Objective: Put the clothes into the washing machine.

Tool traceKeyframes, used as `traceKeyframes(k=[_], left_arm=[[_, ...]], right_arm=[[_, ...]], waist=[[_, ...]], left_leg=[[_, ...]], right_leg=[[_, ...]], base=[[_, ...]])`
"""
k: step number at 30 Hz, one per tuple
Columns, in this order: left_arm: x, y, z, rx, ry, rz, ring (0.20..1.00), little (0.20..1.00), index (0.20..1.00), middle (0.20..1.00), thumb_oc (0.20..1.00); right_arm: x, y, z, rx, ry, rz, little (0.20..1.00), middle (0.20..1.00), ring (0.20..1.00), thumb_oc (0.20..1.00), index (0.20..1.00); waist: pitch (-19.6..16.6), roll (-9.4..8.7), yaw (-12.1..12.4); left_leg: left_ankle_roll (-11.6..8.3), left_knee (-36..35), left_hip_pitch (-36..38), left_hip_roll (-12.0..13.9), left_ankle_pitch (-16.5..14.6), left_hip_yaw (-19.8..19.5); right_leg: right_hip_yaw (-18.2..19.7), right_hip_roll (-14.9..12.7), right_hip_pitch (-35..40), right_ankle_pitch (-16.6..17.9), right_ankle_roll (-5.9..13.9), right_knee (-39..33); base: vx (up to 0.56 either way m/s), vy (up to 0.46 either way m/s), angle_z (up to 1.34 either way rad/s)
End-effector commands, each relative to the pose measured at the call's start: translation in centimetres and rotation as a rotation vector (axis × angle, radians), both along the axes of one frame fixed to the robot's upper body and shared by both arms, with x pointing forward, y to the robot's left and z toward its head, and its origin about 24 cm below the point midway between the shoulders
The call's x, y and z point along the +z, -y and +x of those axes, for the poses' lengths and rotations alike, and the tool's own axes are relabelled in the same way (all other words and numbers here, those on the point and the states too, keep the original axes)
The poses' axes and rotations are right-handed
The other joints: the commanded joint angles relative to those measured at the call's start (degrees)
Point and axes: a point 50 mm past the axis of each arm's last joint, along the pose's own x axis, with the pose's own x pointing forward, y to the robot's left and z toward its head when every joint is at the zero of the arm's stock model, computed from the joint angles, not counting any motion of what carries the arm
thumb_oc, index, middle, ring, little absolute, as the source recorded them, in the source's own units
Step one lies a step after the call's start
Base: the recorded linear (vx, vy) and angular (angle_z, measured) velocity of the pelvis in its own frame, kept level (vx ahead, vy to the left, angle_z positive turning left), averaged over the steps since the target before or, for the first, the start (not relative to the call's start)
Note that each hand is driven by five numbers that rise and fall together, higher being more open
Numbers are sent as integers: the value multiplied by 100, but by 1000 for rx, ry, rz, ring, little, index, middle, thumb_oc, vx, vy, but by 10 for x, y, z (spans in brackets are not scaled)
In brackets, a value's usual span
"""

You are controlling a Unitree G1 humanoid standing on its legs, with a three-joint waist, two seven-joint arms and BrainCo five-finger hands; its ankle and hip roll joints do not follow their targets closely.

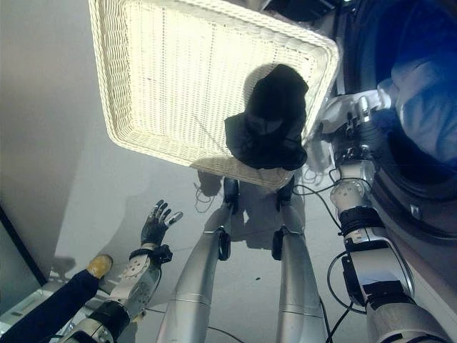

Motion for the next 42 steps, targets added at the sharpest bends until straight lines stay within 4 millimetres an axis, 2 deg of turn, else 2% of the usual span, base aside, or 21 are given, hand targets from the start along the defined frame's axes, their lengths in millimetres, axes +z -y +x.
traceKeyframes(k=[1,4,7,10,13,15,18,22,25,26,28,29,32,33,34,37,39,42], left_arm=[[-21,-8,-22,55,-75,-32,1000,1000,1000,1000,1000],[-27,-14,-23,78,-114,-39,1000,1000,1000,1000,1000],[-31,-18,-26,86,-135,-37,1000,1000,1000,1000,1000],[-32,-21,-27,98,-143,-38,1000,1000,1000,1000,1000],[-31,-23,-25,105,-144,-40,1000,1000,1000,1000,1000],[-31,-25,-24,100,-148,-38,1000,1000,1000,1000,1000],[-29,-26,-22,88,-151,-30,1000,1000,1000,1000,1000],[-29,-31,-22,72,-171,-15,1000,1000,1000,1000,1000],[-29,-35,-21,66,-180,-9,1000,1000,1000,1000,1000],[-27,-34,-18,61,-175,-6,1000,1000,1000,1000,1000],[-27,-33,-17,53,-179,-1,1000,1000,1000,1000,1000],[-26,-31,-15,50,-174,1,1000,1000,1000,1000,1000],[-27,-26,-16,44,-174,1,1000,1000,1000,1000,1000],[-27,-23,-15,43,-170,-2,1000,1000,1000,1000,1000],[-26,-22,-15,44,-166,-2,1000,1000,1000,1000,1000],[-30,-13,-18,39,-173,-21,1000,1000,1000,1000,1000],[-30,-10,-17,39,-170,-26,1000,1000,1000,1000,1000],[-34,-2,-19,36,-166,-38,1000,1000,1000,1000,1000]], right_arm=[[38,41,-36,-142,223,46,1000,1000,1000,1000,1000],[31,51,-44,-174,255,189,1000,1000,1000,1000,1000],[31,58,-54,-246,281,239,1000,1000,1000,1000,1000],[34,72,-73,-376,353,316,1000,1000,1000,1000,1000],[28,85,-86,-473,391,443,1000,1000,1000,1000,1000],[5,108,-105,-669,363,716,1000,1000,1000,1000,1000],[-19,123,-114,-785,256,1000,1000,1000,1000,1000,1000],[-54,130,-109,-801,-3,1264,1000,1000,1000,1000,1000],[-91,133,-97,-664,-230,1381,1000,1000,1000,1000,1000],[-100,131,-90,-595,-320,1380,1000,1000,1000,1000,1000],[-102,126,-79,-489,-370,1321,1000,1000,1000,1000,1000],[-98,118,-67,-399,-361,1263,1000,1000,1000,1000,1000],[-86,93,-41,-219,-268,1105,1000,1000,1000,1000,1000],[-79,75,-29,-117,-188,1001,1000,1000,1000,1000,1000],[-79,72,-27,-102,-178,985,1000,1000,1000,1000,1000],[-88,45,-13,44,-140,869,1000,1000,1000,1000,1000],[-88,38,-9,79,-130,855,1000,1000,1000,1000,1000],[-99,25,-6,108,-124,846,1000,1000,1000,1000,1000]], waist=[[-123,207,-99],[-123,137,-220],[-123,79,-273],[-123,31,-317],[-123,23,-332],[-123,52,-315],[-123,111,-274],[-123,226,-174],[-123,283,-120],[-123,320,-80],[-123,357,-43],[-123,387,-8],[-123,423,27],[-123,441,29],[-123,445,34],[-123,489,0],[-123,505,0],[-123,506,-26]], left_leg=[[-132,-123,438,-136,-217,264],[-79,-60,727,-185,-347,337],[-53,-29,921,-194,-419,374],[-36,-63,1103,-183,-439,400],[-36,-98,1173,-161,-427,431],[-34,-108,1245,-160,-421,405],[-24,-140,1224,-178,-312,360],[-23,-167,1268,-199,-280,273],[-34,-186,1257,-185,-218,251],[-33,-247,1198,-173,-108,239],[-48,-282,1235,-172,-130,217],[-51,-335,1176,-155,-32,207],[-72,-383,1212,-168,-61,190],[-80,-422,1191,-172,-31,184],[-78,-444,1152,-165,30,187],[-96,-467,1213,-204,-20,170],[-100,-498,1181,-192,36,184],[-106,-547,1183,-194,47,194]], right_leg=[[-166,309,248,-347,380,206],[-132,293,514,-315,374,110],[-104,273,701,-276,375,18],[-78,294,884,-297,376,1],[-74,305,953,-331,377,34],[-69,310,1034,-403,371,130],[-98,288,1041,-369,346,166],[-136,275,1104,-515,304,310],[-176,251,1114,-597,284,420],[-191,257,1071,-542,271,404],[-201,245,1113,-672,274,478],[-216,255,1060,-616,262,469],[-228,245,1077,-772,266,565],[-237,248,1041,-771,269,574],[-245,256,1005,-708,259,547],[-180,281,1030,-800,267,577],[-184,288,993,-738,264,540],[-153,310,997,-726,269,480]], base=[[0,0,0],[-8,59,-7],[11,46,-17],[9,24,-2],[10,-9,-4],[24,-42,-6],[6,-46,-3],[25,-57,8],[8,-54,11],[12,-71,19],[1,-53,19],[-6,-35,12],[-12,-28,9],[-54,-9,3],[-38,4,2],[-29,22,-6],[-44,30,-4],[-32,40,-3]])
